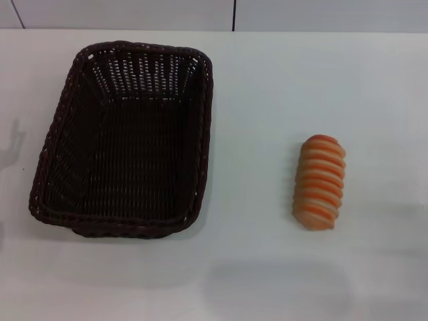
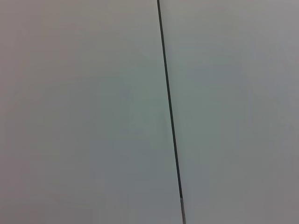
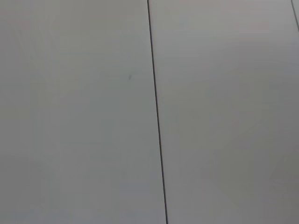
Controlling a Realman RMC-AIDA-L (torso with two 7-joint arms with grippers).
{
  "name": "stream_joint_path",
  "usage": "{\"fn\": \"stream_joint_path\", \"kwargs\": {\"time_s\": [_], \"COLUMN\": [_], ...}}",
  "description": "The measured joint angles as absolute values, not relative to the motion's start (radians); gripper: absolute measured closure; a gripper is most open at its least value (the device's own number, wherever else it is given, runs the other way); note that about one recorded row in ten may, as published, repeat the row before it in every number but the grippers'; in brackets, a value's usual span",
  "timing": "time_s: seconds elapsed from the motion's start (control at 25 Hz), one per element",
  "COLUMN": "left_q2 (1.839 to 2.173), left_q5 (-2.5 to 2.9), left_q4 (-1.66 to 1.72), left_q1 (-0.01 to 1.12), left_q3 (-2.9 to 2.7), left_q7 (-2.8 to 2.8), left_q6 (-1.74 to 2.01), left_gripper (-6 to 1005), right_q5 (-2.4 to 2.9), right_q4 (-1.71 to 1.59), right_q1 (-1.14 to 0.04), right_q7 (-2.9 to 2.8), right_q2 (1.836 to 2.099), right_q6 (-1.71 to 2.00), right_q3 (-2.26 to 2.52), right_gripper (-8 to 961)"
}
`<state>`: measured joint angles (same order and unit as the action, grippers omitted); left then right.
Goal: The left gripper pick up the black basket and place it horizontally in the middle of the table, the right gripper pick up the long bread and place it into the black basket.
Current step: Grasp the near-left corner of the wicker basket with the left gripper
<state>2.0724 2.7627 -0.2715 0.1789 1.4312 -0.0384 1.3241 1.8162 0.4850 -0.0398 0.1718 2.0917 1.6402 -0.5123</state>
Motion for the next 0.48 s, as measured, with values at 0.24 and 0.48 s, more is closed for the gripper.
{"fn": "stream_joint_path", "kwargs": {"time_s": [0.24,0.48], "left_q2": [2.073,2.061], "left_q5": [2.765,2.774], "left_q4": [-0.272,-0.336], "left_q1": [0.179,0.170], "left_q3": [1.430,1.356], "left_q7": [-0.038,-0.042], "left_q6": [1.325,1.313], "left_gripper": [214,214], "right_q5": [1.816,1.816], "right_q4": [0.485,0.485], "right_q1": [-0.040,-0.040], "right_q7": [0.172,0.172], "right_q2": [2.092,2.092], "right_q6": [1.640,1.639], "right_q3": [-0.512,-0.512], "right_gripper": [113,113]}}
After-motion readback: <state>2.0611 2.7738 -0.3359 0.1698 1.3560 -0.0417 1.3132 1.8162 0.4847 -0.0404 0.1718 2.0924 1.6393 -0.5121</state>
